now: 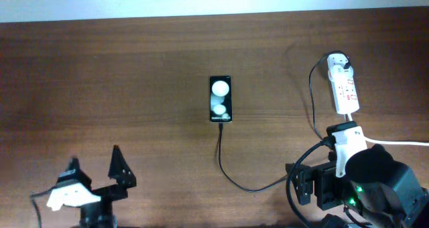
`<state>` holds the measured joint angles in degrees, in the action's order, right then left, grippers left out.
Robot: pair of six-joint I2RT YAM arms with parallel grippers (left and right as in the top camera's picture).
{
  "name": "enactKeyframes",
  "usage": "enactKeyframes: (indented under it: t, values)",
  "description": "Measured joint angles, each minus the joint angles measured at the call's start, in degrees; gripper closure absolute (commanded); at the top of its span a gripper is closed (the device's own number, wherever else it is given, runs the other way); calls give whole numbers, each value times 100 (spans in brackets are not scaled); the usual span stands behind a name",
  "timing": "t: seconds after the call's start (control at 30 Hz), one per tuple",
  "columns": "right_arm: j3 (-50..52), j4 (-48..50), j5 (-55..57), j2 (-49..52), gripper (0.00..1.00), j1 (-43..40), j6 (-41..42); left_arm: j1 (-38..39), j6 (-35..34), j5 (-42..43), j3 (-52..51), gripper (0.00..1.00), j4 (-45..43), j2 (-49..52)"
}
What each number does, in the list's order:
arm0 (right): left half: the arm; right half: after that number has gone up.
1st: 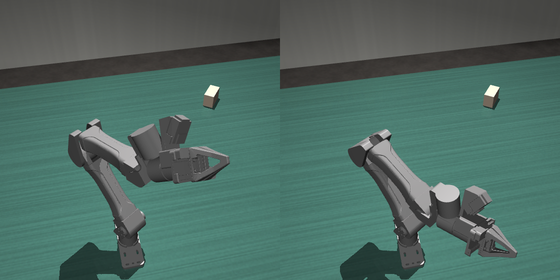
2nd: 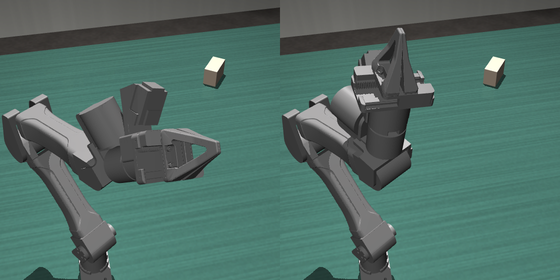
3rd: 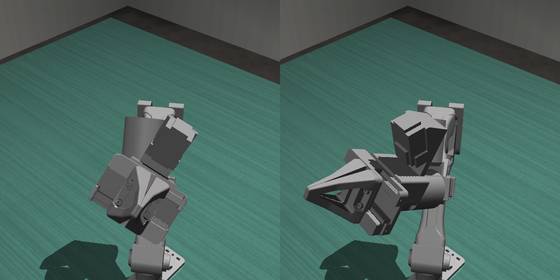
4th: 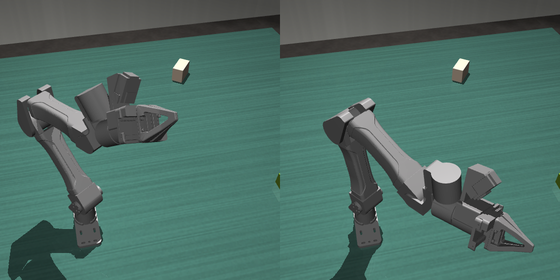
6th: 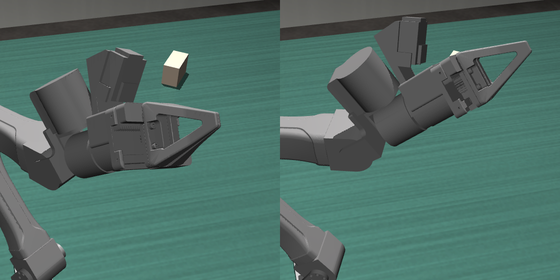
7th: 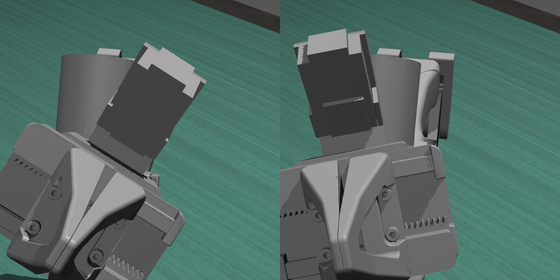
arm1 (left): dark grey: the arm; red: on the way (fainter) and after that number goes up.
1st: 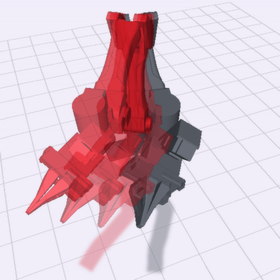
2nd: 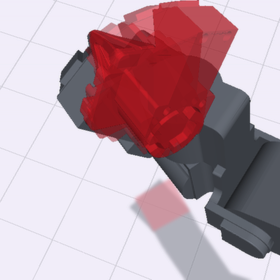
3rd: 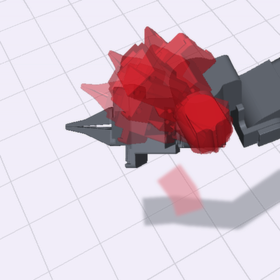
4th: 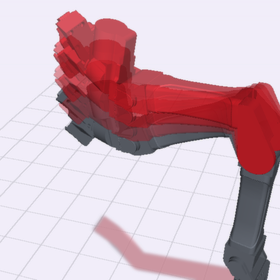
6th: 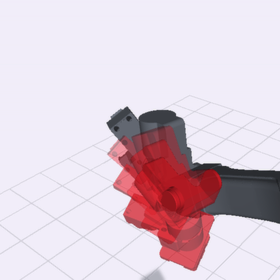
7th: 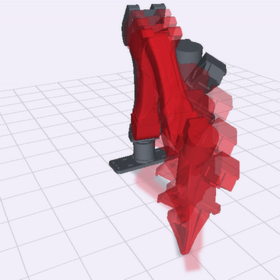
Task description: Plug charger to phone and switch on socket
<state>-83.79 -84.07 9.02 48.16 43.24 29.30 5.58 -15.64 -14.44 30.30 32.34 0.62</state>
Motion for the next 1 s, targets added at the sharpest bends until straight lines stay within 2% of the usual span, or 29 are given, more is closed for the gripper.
enactKeyframes:
  t: [0.13, 0.37, 0.67, 0.83, 1.0]
  values:
    - [0, 4, 0, 0, 1, 0, 2, 0, 0, 0, -1220, 1, -1703, 0]
    - [0, 4, 0, 0, 1, 0, 0, 0, -2, 0, -2337, 1, -2859, 0]
    - [0, 4, 0, 0, 1, 0, 2, 0, 0, 0, -2828, 1, -3261, 0]
    - [0, 4, 0, 0, 1, 0, 2, 0, 0, 0, -2935, 1, -2883, 2]
    - [0, 4, 0, 0, 1, 0, 2, 0, 0, 0, -2935, 1, -2881, 2]
